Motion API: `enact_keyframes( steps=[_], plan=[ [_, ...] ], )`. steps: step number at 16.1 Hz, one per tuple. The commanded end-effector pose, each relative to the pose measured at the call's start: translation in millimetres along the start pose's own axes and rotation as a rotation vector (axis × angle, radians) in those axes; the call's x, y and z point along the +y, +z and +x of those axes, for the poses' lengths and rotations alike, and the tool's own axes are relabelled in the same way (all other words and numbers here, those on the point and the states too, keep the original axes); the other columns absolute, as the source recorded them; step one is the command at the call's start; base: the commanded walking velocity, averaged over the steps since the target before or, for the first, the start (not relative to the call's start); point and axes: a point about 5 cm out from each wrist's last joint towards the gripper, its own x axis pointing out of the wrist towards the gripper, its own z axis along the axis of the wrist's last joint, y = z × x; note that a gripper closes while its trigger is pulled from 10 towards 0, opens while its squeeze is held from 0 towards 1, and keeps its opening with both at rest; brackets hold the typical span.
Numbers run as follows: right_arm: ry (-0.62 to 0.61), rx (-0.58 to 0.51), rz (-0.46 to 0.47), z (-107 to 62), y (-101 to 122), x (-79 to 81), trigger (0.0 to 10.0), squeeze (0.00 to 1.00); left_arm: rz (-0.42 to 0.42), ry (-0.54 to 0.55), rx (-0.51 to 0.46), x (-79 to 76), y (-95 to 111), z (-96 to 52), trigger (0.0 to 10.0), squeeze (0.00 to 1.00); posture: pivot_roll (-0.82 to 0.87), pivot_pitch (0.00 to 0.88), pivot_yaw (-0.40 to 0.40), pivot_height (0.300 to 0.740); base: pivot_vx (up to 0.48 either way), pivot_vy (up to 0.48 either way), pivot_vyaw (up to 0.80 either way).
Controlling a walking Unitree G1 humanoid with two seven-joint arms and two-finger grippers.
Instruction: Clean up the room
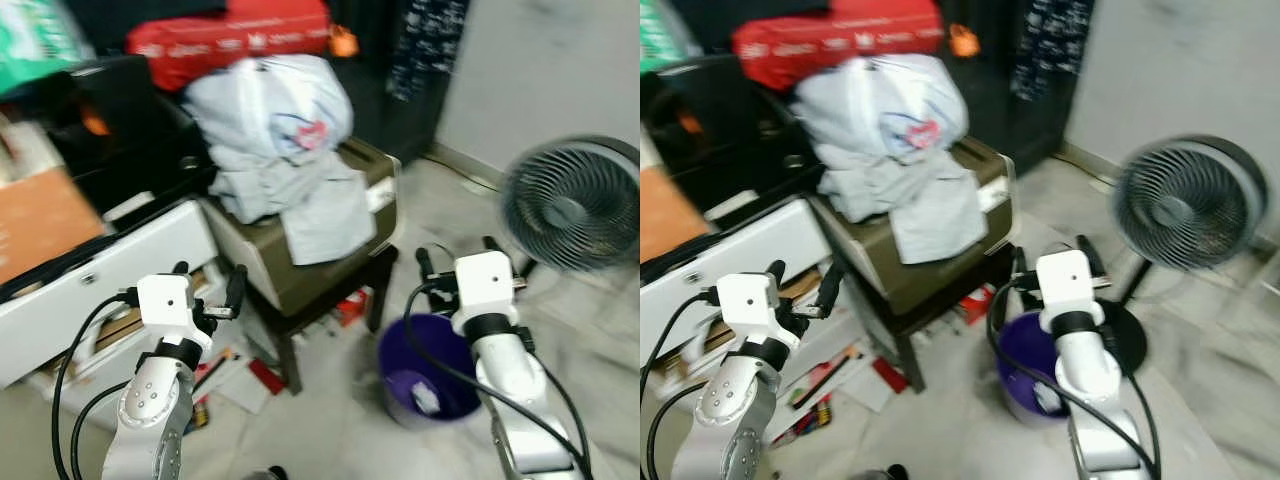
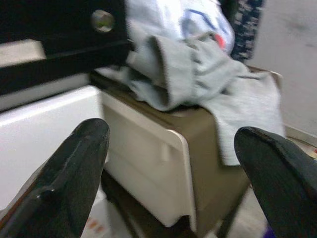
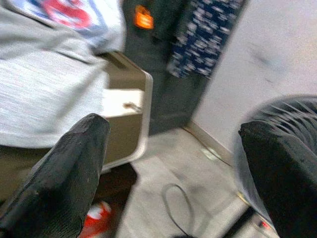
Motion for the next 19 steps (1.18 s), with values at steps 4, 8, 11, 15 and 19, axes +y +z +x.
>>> enact_keyframes(
  steps=[4, 8, 11, 15, 19],
  plan=[
    [0.024, 0.005, 0.014, 1.0, 1.7, 3.1, 10.0, 0.00, 0.035, 0.007, 0.004, -0.1, 0.4, -0.4, 10.0, 0.00, -0.17, 0.119, 0.034, 0.740, 0.000, 0.000, 0.80],
    [0.031, 0.007, 0.020, 0.8, 1.6, 4.8, 10.0, 0.00, 0.055, 0.047, 0.020, 3.3, -2.4, -1.0, 10.0, 0.00, -0.17, 0.121, 0.039, 0.740, 0.000, 0.000, 0.80],
    [0.036, 0.006, 0.025, 3.2, 1.9, 6.0, 10.0, 0.00, 0.077, 0.060, 0.012, 4.7, -1.8, -1.0, 10.0, 0.00, -0.16, 0.114, 0.035, 0.740, 0.000, 0.000, 0.80],
    [0.043, -0.006, 0.030, 8.2, 4.8, 8.5, 10.0, 0.00, 0.081, 0.058, 0.012, 3.0, -2.5, 1.4, 10.0, 0.00, -0.16, 0.107, 0.032, 0.740, 0.000, 0.000, 0.80],
    [0.039, -0.011, 0.032, 10.7, 5.6, 7.8, 10.0, 0.00, 0.092, 0.065, 0.008, 1.9, -2.1, 4.7, 10.0, 0.00, -0.17, 0.111, 0.032, 0.740, 0.000, 0.000, 0.80]
  ],
)
